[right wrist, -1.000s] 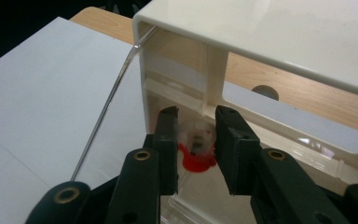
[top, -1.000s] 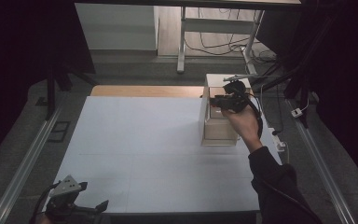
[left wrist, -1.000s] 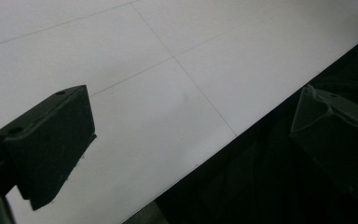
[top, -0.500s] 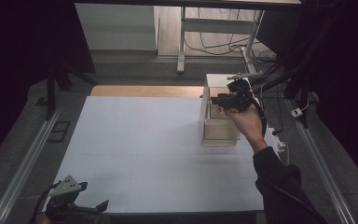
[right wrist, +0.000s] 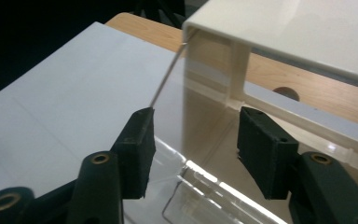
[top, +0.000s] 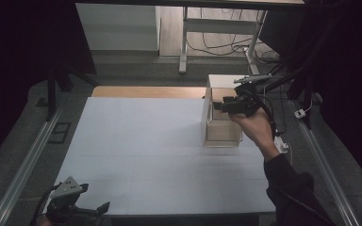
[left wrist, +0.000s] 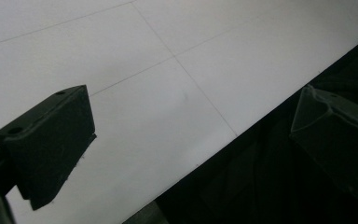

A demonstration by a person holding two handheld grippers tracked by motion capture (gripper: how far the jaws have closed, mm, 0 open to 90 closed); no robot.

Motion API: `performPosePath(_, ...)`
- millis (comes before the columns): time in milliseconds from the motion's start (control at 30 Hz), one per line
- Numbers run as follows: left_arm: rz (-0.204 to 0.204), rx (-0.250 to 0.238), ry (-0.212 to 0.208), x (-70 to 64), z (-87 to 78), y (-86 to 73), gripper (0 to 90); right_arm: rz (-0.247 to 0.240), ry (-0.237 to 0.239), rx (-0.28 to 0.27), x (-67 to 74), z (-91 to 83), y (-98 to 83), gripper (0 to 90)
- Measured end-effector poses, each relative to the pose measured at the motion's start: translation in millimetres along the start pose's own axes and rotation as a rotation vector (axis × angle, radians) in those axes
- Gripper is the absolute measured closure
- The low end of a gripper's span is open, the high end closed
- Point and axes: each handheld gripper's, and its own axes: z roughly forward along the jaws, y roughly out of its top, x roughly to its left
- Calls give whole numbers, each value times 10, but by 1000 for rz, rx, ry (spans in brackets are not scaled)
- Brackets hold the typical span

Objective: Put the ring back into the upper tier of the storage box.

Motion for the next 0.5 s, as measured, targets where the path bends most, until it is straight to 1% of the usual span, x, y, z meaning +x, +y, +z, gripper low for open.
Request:
performPosePath(167, 1, 0, 1, 0, -1, 0, 0, -9, 31, -7, 52, -48, -35, 391)
performPosePath(467, -1, -3, 2, 1, -3, -1, 0, -9, 57, -18, 115, -92, -95, 298)
performPosePath(500, -1, -3, 2, 1, -2, -1, 0, -16, 58, -14, 124, -95, -103, 284)
